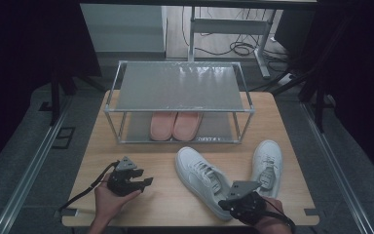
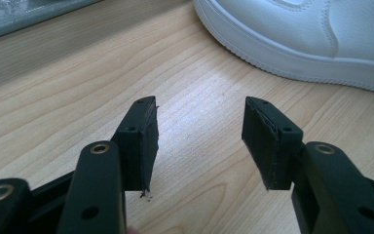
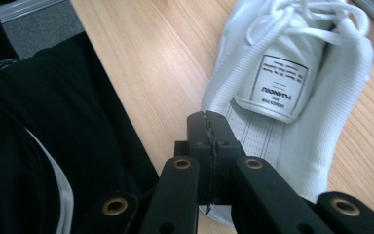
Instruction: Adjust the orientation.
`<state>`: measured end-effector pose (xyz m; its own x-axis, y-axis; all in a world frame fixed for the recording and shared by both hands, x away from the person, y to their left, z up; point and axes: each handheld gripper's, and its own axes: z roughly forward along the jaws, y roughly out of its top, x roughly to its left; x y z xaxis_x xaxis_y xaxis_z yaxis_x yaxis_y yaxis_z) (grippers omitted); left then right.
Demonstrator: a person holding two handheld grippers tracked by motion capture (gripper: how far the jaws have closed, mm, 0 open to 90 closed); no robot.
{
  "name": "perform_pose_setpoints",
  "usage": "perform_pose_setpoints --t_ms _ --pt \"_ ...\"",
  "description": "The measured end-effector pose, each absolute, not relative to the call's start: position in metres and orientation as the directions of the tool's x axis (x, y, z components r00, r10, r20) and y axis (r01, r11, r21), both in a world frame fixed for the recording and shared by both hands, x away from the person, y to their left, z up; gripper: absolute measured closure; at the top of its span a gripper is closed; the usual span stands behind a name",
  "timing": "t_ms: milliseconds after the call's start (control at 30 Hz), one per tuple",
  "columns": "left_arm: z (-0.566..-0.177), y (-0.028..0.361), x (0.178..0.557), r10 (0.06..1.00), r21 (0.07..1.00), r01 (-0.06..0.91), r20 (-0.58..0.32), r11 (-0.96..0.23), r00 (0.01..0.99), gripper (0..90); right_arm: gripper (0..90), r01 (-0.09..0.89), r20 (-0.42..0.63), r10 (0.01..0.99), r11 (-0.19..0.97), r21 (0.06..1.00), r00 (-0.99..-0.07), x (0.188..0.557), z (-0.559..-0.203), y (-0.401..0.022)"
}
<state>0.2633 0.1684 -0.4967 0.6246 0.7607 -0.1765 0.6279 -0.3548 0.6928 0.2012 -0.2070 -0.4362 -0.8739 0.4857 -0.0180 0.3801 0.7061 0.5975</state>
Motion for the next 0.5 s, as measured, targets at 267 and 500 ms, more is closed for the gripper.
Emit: perform_pose_setpoints --t_ms 267,500 --pt "-0.497 0.168 0.263 0.76 0.693 0.628 -0.177 -0.355 0.625 48.1 90.0 0.369 -0.011 0.477 0.696 0.616 -0.879 0.202 -0.437 -0.209" --pt "-0.496 0.169 0.263 0.76 0.693 0.627 -0.176 -0.356 0.626 48.1 90.0 0.369 -0.003 0.502 0.64 0.674 -0.865 0.215 -0.421 -0.217"
